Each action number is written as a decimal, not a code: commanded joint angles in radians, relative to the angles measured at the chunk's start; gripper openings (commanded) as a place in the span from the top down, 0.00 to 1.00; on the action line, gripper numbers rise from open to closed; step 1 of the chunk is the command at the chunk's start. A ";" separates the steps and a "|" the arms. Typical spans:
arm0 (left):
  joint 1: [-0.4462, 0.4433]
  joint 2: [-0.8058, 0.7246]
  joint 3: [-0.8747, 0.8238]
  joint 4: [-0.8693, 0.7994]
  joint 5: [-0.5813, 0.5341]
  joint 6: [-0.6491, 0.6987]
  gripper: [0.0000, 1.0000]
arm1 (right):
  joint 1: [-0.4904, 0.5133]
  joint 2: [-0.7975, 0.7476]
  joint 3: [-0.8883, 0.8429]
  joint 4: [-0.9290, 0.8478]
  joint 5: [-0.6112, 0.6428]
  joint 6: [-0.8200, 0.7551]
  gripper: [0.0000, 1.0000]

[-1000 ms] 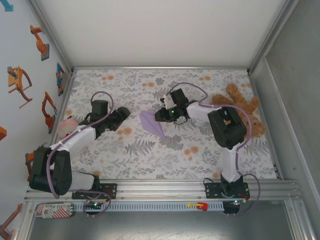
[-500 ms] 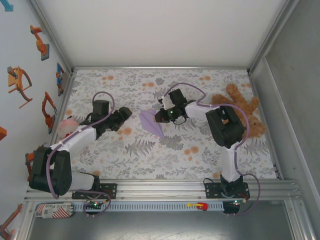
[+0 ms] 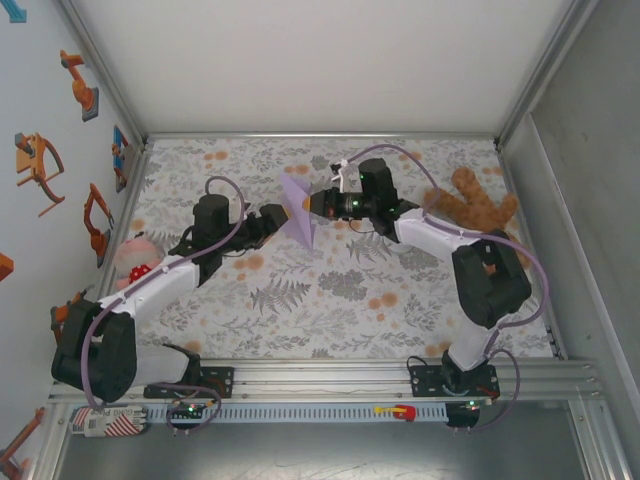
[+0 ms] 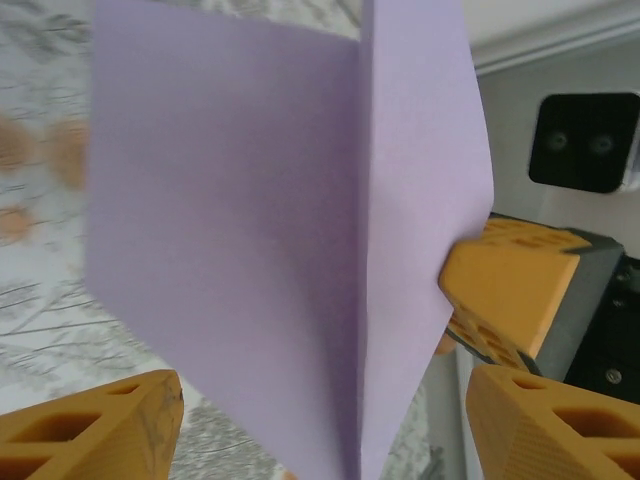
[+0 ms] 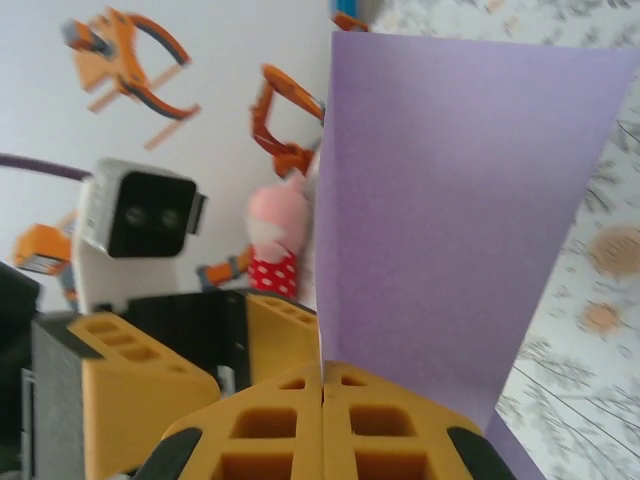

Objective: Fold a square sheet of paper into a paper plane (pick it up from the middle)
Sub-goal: Turn over the paper at the center of the table.

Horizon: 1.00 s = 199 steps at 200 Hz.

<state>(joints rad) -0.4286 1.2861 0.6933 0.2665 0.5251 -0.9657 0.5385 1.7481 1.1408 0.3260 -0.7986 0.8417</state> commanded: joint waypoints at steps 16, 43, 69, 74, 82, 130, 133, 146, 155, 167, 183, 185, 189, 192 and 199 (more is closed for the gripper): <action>-0.011 -0.021 0.016 0.193 0.055 -0.062 0.25 | -0.006 -0.024 -0.038 0.273 -0.045 0.258 1.00; -0.017 0.006 0.039 0.217 0.084 -0.070 0.31 | -0.006 -0.032 -0.041 0.302 -0.059 0.293 1.00; -0.019 0.035 0.035 0.288 0.122 -0.095 0.42 | -0.006 -0.044 -0.044 0.302 -0.064 0.298 1.00; -0.021 0.037 0.032 0.307 0.128 -0.101 0.44 | -0.006 -0.044 -0.044 0.302 -0.064 0.300 1.00; -0.023 0.042 0.029 0.333 0.136 -0.110 0.46 | -0.006 -0.044 -0.045 0.304 -0.065 0.301 1.00; -0.027 0.043 0.022 0.366 0.157 -0.118 0.58 | -0.009 -0.042 -0.045 0.316 -0.068 0.311 1.00; -0.027 0.042 0.021 0.369 0.157 -0.119 0.59 | -0.009 -0.042 -0.043 0.318 -0.068 0.312 1.00; -0.026 0.042 0.014 0.391 0.157 -0.125 0.61 | -0.011 -0.042 -0.043 0.321 -0.069 0.316 1.00; -0.026 0.043 0.010 0.415 0.157 -0.132 0.63 | -0.011 -0.043 -0.042 0.324 -0.069 0.318 1.00; -0.026 0.044 0.003 0.441 0.157 -0.137 0.64 | -0.012 -0.044 -0.043 0.328 -0.071 0.322 1.00; -0.026 0.046 0.005 0.436 0.154 -0.137 0.68 | -0.014 -0.047 -0.044 0.331 -0.073 0.322 1.00; -0.026 0.046 0.006 0.435 0.154 -0.138 0.68 | -0.014 -0.048 -0.045 0.331 -0.074 0.323 1.00; -0.027 0.048 0.008 0.431 0.153 -0.137 0.69 | -0.015 -0.048 -0.046 0.331 -0.073 0.323 1.00; -0.026 0.049 0.010 0.428 0.154 -0.137 0.69 | -0.015 -0.049 -0.046 0.331 -0.073 0.323 1.00; -0.026 0.051 0.012 0.419 0.153 -0.137 0.71 | -0.017 -0.050 -0.046 0.331 -0.073 0.324 1.00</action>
<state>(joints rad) -0.4511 1.3281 0.7025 0.6456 0.6556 -1.0939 0.5312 1.7401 1.1061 0.6155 -0.8497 1.1557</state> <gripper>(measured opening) 0.312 0.049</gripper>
